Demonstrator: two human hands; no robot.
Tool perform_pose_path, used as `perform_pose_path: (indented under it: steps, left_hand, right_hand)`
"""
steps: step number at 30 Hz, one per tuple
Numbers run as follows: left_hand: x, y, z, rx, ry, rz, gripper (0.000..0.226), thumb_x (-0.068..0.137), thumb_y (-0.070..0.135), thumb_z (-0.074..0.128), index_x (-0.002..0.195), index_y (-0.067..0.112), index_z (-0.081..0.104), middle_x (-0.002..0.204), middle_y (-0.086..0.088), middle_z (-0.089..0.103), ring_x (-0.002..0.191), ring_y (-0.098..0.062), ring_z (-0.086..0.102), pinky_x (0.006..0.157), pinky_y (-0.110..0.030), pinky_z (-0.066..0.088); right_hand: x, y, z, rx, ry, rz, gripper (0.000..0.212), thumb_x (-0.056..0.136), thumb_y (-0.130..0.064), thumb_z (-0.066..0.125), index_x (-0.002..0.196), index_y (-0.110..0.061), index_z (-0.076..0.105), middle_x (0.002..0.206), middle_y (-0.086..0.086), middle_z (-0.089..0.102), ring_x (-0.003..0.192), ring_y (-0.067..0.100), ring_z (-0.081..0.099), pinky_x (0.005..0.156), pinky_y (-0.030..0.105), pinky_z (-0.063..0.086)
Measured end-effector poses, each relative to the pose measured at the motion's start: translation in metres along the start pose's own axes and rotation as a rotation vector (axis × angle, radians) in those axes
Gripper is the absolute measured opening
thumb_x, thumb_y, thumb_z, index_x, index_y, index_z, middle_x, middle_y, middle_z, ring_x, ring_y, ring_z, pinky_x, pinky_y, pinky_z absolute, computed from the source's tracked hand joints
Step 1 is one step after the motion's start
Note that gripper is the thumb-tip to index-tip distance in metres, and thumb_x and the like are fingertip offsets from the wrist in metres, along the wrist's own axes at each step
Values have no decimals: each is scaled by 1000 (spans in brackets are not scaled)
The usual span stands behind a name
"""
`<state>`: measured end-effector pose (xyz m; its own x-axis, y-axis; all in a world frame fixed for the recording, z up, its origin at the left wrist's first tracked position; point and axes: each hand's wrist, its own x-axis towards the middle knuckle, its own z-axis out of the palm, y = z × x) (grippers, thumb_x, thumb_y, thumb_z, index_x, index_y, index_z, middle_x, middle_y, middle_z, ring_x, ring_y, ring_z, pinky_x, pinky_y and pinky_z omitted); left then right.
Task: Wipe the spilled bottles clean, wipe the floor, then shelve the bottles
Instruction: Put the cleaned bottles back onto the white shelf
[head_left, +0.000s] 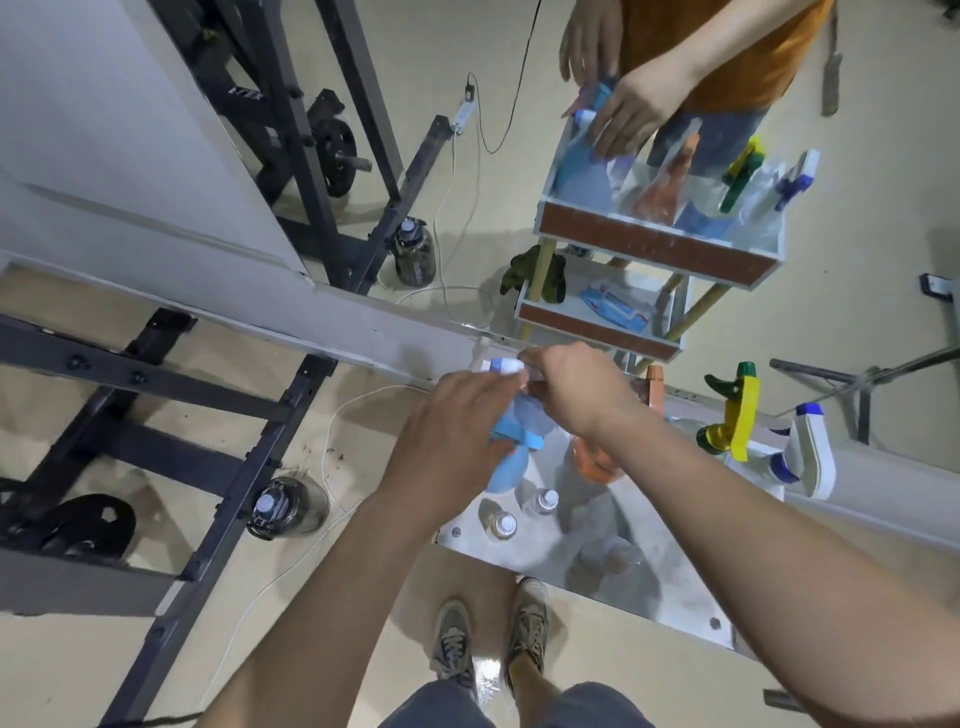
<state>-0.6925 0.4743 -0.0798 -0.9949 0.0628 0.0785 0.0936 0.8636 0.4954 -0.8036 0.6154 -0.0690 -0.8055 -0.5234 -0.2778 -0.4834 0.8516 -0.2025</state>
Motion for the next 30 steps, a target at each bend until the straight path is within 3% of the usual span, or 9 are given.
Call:
perform_pose_path:
  steps: [4, 7, 10, 16, 19, 22, 26, 28, 30]
  left_hand:
    - [20, -6, 4, 162, -302, 22, 26, 88, 33, 52, 109, 27, 68, 104, 1, 67, 99, -28, 59, 78, -36, 47]
    - [19, -14, 8, 90, -146, 97, 39, 76, 27, 36, 87, 19, 72, 77, -4, 68, 74, -31, 62, 58, -36, 51]
    - [17, -17, 11, 100, -37, 131, 29, 72, 17, 41, 77, 17, 69, 69, -1, 65, 64, -28, 59, 49, -33, 49]
    - [8, -27, 26, 57, -10, 147, 17, 78, 14, 54, 83, 18, 69, 75, 2, 67, 67, -26, 57, 58, -36, 49]
    - [9, -21, 18, 55, -37, 118, 18, 76, 17, 52, 82, 17, 69, 75, 1, 66, 70, -27, 57, 56, -33, 50]
    - [8, -15, 12, 61, -104, 60, 23, 77, 21, 54, 91, 17, 71, 84, 0, 67, 81, -28, 59, 66, -34, 52]
    - [3, -14, 11, 26, -96, 31, 34, 76, 23, 57, 109, 19, 67, 104, -4, 67, 97, -32, 58, 82, -46, 52]
    - [1, -10, 5, 27, -2, 58, 43, 78, 28, 50, 120, 22, 58, 121, -8, 62, 110, -32, 55, 95, -45, 47]
    - [-6, -1, -7, 38, 152, 90, 39, 84, 19, 47, 120, 16, 60, 124, -9, 60, 112, -30, 54, 99, -35, 40]
  right_hand:
    - [-1, 1, 2, -31, 26, -89, 16, 93, -23, 60, 108, -18, 61, 97, 12, 69, 92, 36, 63, 64, 33, 39]
    - [3, 0, 7, -40, 36, -99, 24, 94, -23, 61, 117, -18, 61, 104, 13, 69, 95, 36, 64, 68, 35, 45]
    - [8, 2, 10, -18, 44, -79, 29, 95, -22, 59, 124, -19, 57, 106, 15, 69, 96, 36, 64, 67, 35, 44]
    - [2, 6, 13, -31, 99, -48, 14, 97, -21, 57, 110, -17, 54, 100, 11, 68, 91, 35, 63, 61, 32, 31]
    - [4, 5, 13, -19, 80, -28, 24, 96, -27, 58, 119, -20, 54, 104, 12, 69, 93, 35, 64, 62, 35, 42]
    - [2, 5, 12, -47, 27, -48, 39, 93, -33, 62, 129, -21, 50, 118, 10, 66, 108, 32, 60, 87, 39, 47]
    - [-22, 2, -5, 79, 115, -101, 61, 92, -30, 65, 147, -22, 39, 148, 0, 48, 140, 24, 36, 116, 42, 27]
    - [-54, 2, -21, 251, 310, -43, 52, 94, -26, 62, 143, -24, 46, 141, -2, 55, 127, 22, 50, 109, 41, 37]
    - [-100, 7, -33, 501, 510, 76, 37, 95, -22, 61, 132, -24, 58, 118, -8, 69, 91, 15, 64, 88, 31, 49]
